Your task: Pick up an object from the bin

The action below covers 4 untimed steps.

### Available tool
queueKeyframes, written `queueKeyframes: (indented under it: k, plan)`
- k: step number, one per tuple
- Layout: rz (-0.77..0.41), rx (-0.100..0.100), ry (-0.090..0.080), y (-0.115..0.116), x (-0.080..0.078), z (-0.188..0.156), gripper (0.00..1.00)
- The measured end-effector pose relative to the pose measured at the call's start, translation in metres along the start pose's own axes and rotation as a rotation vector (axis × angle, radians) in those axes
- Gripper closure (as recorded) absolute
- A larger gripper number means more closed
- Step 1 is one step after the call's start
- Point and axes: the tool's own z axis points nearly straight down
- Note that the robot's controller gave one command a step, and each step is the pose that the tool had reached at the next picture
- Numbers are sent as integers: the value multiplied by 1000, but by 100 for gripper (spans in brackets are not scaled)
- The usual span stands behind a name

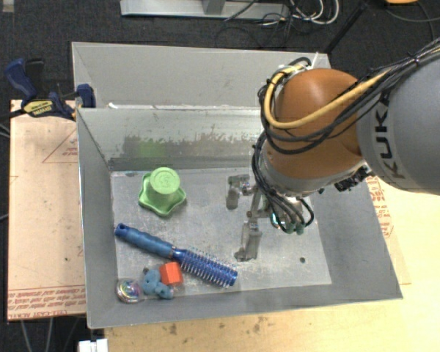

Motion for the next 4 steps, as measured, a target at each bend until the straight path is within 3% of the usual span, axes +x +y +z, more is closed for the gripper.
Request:
queueKeyframes:
  k: [1,2,3,4]
  plan:
    - [-54,-1,-1,54,-24,83,0]
    - [-367,3,-6,154,-13,166,0]
    - [-402,-1,-12,135,-22,154,0]
    - [-555,-2,-17,87,-10,164,0]
